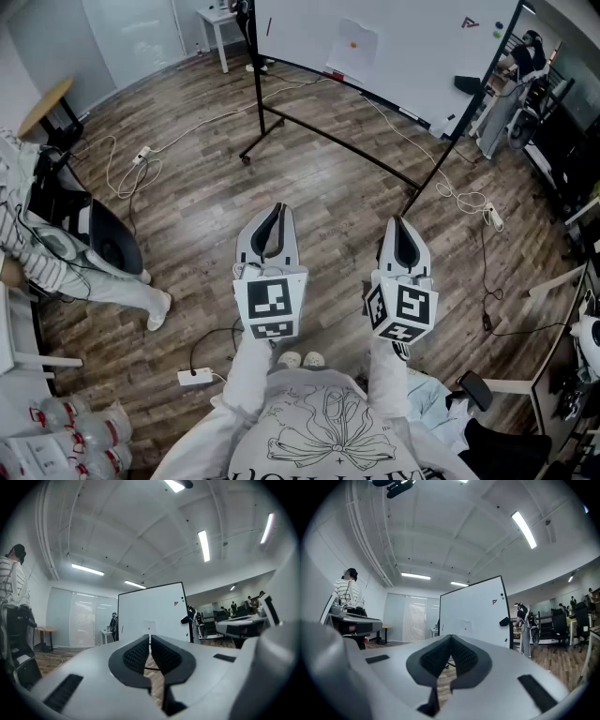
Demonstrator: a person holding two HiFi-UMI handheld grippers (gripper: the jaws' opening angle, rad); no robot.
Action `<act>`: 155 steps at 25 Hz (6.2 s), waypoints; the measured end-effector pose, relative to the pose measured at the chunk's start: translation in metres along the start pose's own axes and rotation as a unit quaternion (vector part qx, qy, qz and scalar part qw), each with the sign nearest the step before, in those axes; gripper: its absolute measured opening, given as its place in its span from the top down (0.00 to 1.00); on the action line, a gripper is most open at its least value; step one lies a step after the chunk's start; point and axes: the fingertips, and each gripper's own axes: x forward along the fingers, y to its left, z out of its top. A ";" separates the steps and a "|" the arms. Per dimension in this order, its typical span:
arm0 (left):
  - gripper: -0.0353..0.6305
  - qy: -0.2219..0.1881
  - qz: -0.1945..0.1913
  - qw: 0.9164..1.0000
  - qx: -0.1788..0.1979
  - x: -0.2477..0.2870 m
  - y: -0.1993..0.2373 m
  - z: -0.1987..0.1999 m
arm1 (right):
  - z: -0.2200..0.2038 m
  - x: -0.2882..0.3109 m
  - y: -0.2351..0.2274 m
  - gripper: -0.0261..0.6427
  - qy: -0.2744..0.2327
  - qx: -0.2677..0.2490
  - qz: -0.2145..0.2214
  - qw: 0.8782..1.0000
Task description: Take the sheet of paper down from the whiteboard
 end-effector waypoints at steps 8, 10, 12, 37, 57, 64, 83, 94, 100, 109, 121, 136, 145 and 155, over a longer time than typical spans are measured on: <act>0.93 0.002 0.002 1.000 -0.001 0.005 -0.008 -0.002 | -0.003 0.002 -0.008 0.96 0.001 0.001 0.002 1.000; 0.93 0.004 0.003 1.000 -0.001 0.009 -0.011 -0.004 | -0.004 0.006 -0.014 0.96 0.001 0.003 -0.003 1.000; 0.93 0.005 0.005 1.000 -0.001 0.014 -0.013 -0.006 | -0.006 0.009 -0.020 0.96 -0.001 0.007 -0.006 1.000; 0.93 0.020 -0.002 1.000 -0.007 0.174 0.015 -0.032 | -0.030 0.170 -0.044 0.96 0.013 0.010 0.001 1.000; 0.93 0.015 -0.045 0.999 -0.009 0.384 0.089 -0.026 | -0.030 0.379 -0.048 0.96 0.021 0.007 -0.042 0.999; 0.93 0.025 -0.040 0.999 -0.013 0.452 0.091 -0.039 | -0.040 0.448 -0.070 0.96 0.028 0.005 -0.035 0.999; 0.93 0.006 -0.016 1.000 -0.014 0.697 0.077 -0.014 | -0.019 0.688 -0.177 0.96 0.008 -0.004 -0.014 1.000; 0.93 0.030 -0.021 0.999 -0.022 0.779 0.074 -0.033 | -0.044 0.756 -0.206 0.96 0.038 0.000 -0.022 0.999; 0.93 0.037 -0.047 0.998 -0.021 0.829 0.071 -0.040 | -0.054 0.793 -0.224 0.95 0.050 -0.006 -0.043 0.998; 0.92 0.046 -0.087 0.995 -0.017 0.911 0.072 -0.049 | -0.063 0.853 -0.249 0.89 0.062 -0.012 -0.070 0.996; 0.90 0.069 -0.144 0.987 -0.004 0.978 0.061 -0.069 | -0.084 0.902 -0.261 0.77 0.088 -0.023 -0.078 0.993; 0.69 0.092 -0.217 0.972 0.008 1.021 0.025 -0.097 | -0.093 0.925 -0.261 0.79 0.090 -0.023 -0.075 0.993; 0.68 0.092 -0.237 0.967 0.010 1.037 0.002 -0.099 | -0.097 0.928 -0.265 0.85 0.089 -0.020 -0.076 0.993; 0.67 0.096 -0.250 0.963 0.012 1.043 -0.012 -0.101 | -0.096 0.929 -0.268 0.88 0.087 -0.019 -0.083 0.993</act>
